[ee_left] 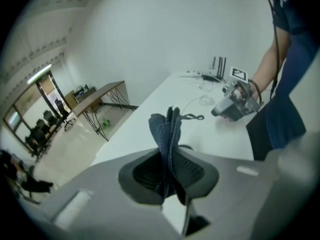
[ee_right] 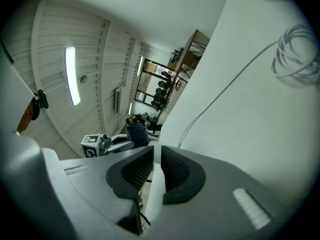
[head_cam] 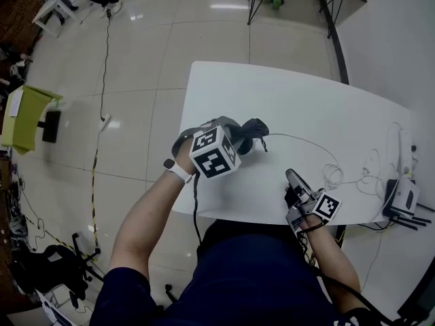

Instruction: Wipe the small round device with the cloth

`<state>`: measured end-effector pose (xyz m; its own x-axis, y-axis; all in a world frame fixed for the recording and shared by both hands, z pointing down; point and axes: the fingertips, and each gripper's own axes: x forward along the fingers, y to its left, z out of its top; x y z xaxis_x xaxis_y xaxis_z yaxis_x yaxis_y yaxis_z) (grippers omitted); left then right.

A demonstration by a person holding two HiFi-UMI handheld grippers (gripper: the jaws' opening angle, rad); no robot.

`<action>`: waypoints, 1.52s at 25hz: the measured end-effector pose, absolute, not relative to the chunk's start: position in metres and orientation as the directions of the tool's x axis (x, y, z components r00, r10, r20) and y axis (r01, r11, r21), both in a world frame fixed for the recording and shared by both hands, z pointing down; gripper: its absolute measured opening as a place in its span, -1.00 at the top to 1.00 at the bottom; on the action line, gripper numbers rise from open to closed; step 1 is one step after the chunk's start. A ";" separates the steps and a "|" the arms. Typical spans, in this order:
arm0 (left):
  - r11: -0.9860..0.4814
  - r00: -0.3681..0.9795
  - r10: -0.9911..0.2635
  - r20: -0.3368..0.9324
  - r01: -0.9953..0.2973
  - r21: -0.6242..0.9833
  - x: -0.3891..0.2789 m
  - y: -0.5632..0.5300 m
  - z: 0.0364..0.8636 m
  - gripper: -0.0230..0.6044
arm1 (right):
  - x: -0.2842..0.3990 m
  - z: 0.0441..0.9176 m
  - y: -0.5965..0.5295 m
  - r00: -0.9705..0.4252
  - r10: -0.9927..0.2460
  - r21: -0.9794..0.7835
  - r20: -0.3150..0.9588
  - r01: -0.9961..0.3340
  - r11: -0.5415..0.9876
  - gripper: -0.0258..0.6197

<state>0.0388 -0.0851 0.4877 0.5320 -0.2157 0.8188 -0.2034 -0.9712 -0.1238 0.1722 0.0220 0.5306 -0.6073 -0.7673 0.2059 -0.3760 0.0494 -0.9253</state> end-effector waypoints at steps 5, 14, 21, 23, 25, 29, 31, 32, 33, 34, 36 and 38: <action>-0.934 0.595 -0.077 0.800 -0.323 0.151 0.026 -0.109 0.529 0.73 | 0.182 0.538 0.022 -0.586 -0.780 -0.926 0.222 -0.376 0.019 0.76; -0.841 0.612 0.147 0.777 -0.335 0.424 0.027 -0.100 0.589 0.73 | 0.180 0.544 0.014 -0.586 -0.774 -0.924 0.240 -0.383 0.004 0.76; -0.904 0.577 0.189 0.795 -0.214 0.370 0.030 -0.104 0.573 0.73 | 0.173 0.536 0.014 -0.595 -0.769 -0.923 0.234 -0.384 0.017 0.76; -0.935 0.591 0.146 0.794 -0.181 0.306 0.035 -0.103 0.551 0.73 | 0.176 0.536 0.017 -0.597 -0.768 -0.922 0.233 -0.386 0.020 0.76; -0.976 0.588 0.067 0.806 -0.128 0.175 0.041 -0.101 0.526 0.73 | 0.178 0.538 0.019 -0.598 -0.766 -0.923 0.235 -0.385 0.018 0.76; -0.987 0.518 -0.103 0.849 0.055 -0.153 0.050 -0.078 0.497 0.73 | 0.174 0.535 0.021 -0.613 -0.757 -0.925 0.224 -0.378 0.032 0.77; -0.945 0.474 -0.194 0.859 0.143 -0.293 0.051 -0.063 0.491 0.73 | 0.172 0.534 0.020 -0.622 -0.752 -0.925 0.218 -0.378 0.044 0.77; -0.915 0.455 -0.245 0.856 0.182 -0.359 0.051 -0.055 0.490 0.73 | 0.171 0.534 0.019 -0.625 -0.750 -0.925 0.216 -0.378 0.049 0.77; -0.879 0.439 -0.300 0.847 0.217 -0.424 0.050 -0.048 0.489 0.73 | 0.170 0.534 0.019 -0.628 -0.748 -0.925 0.214 -0.377 0.051 0.77; -0.841 0.427 -0.351 0.833 0.247 -0.481 0.049 -0.041 0.489 0.73 | 0.170 0.534 0.019 -0.631 -0.746 -0.925 0.214 -0.376 0.052 0.77; -0.772 0.421 -0.433 0.797 0.283 -0.569 0.046 -0.025 0.492 0.73 | 0.169 0.534 0.020 -0.637 -0.741 -0.925 0.214 -0.376 0.055 0.77; -0.716 0.432 -0.489 0.758 0.298 -0.632 0.045 -0.012 0.499 0.73 | 0.168 0.535 0.020 -0.645 -0.734 -0.924 0.214 -0.377 0.062 0.77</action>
<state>0.0450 -0.0118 0.4987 0.4322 -0.4891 0.7576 0.2978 -0.7156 -0.6318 0.1684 0.0201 0.5349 -0.6448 -0.7339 0.2139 -0.3773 0.0622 -0.9240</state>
